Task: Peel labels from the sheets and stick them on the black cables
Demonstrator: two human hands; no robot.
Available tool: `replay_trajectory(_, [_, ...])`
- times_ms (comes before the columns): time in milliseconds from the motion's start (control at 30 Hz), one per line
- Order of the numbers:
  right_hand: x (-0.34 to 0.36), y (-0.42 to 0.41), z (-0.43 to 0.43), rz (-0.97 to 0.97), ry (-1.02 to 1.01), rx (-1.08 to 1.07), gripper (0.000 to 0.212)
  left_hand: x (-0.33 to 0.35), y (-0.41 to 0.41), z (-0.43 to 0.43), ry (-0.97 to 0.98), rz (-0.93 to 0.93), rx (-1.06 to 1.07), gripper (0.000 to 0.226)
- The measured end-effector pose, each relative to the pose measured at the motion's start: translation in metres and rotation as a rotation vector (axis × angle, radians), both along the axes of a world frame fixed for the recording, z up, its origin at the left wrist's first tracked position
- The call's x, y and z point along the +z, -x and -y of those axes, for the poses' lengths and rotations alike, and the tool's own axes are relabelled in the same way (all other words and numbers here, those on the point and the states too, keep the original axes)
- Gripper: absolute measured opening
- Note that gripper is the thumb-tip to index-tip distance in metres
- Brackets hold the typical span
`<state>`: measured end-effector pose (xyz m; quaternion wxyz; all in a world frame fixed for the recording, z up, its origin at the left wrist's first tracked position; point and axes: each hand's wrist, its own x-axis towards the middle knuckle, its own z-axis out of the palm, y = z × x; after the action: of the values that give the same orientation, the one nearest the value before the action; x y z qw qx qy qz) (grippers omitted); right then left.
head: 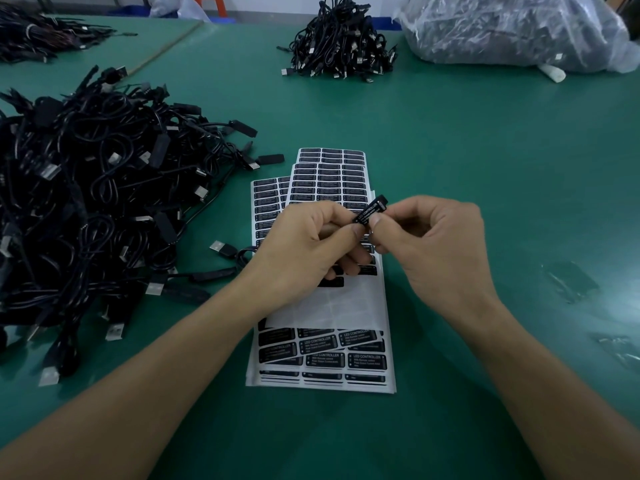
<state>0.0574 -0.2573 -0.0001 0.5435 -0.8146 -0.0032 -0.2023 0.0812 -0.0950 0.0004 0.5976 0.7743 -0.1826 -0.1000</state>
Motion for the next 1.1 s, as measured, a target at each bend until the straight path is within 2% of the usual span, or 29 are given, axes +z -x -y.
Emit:
replay_trajectory(233, [-0.0009, 0.0009, -0.0011, 0.018, 0.015, 0.005, 0.020, -0.0006, -0.0003, 0.0009, -0.014, -0.005, 0.009, 0.018])
replay_trajectory(600, [-0.0021, 0.0010, -0.0003, 0.036, 0.014, -0.002, 0.019, 0.0001, -0.0002, 0.0010, 0.000, -0.012, 0.025, 0.019])
replay_trajectory(767, [-0.0017, 0.0022, -0.0017, 0.103, 0.053, 0.012, 0.015, 0.0005, -0.0007, 0.0005, -0.006, -0.014, 0.031, 0.017])
replay_trajectory(1100, [-0.0014, -0.0006, 0.0036, 0.141, 0.073, 0.022, 0.019, 0.0000, -0.0018, -0.0010, 0.017, -0.031, 0.018, 0.014])
